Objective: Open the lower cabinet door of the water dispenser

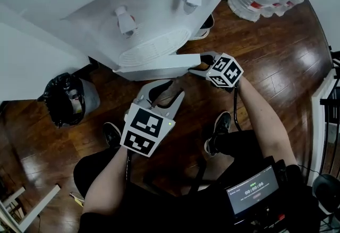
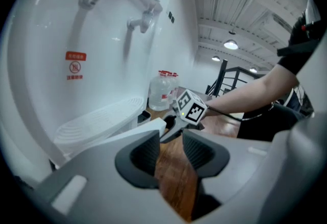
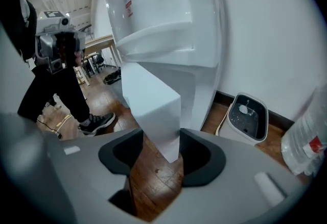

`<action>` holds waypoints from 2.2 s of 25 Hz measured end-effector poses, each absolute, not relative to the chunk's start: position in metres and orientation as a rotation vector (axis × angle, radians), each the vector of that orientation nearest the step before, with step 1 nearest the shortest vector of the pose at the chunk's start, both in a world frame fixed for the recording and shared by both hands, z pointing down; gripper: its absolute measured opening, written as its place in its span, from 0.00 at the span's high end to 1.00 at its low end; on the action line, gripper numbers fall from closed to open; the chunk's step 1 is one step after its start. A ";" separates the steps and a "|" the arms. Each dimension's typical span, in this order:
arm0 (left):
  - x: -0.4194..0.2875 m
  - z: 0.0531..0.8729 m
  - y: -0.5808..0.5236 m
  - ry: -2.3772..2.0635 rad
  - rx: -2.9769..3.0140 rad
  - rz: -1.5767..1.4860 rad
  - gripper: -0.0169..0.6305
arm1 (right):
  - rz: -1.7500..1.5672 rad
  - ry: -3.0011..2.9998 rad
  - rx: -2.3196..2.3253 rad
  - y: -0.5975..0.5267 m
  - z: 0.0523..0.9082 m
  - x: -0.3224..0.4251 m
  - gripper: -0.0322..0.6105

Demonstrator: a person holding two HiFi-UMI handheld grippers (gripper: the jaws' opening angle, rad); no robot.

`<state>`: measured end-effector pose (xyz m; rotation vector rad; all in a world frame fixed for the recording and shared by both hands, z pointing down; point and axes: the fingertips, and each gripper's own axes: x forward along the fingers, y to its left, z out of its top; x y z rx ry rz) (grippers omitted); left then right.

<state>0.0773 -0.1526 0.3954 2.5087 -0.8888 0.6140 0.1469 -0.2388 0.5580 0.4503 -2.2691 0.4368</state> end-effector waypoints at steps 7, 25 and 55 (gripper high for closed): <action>0.055 0.366 -0.138 -0.974 2.525 0.530 0.73 | 0.492 -2.237 0.446 -0.178 0.557 0.146 0.63; 0.036 0.371 -0.079 -1.026 2.516 0.554 0.73 | 0.467 -2.262 0.765 -0.127 0.555 0.125 0.64; -0.056 0.339 -0.054 -1.308 2.393 0.405 0.73 | 0.537 -2.361 0.555 -0.006 0.544 0.034 0.68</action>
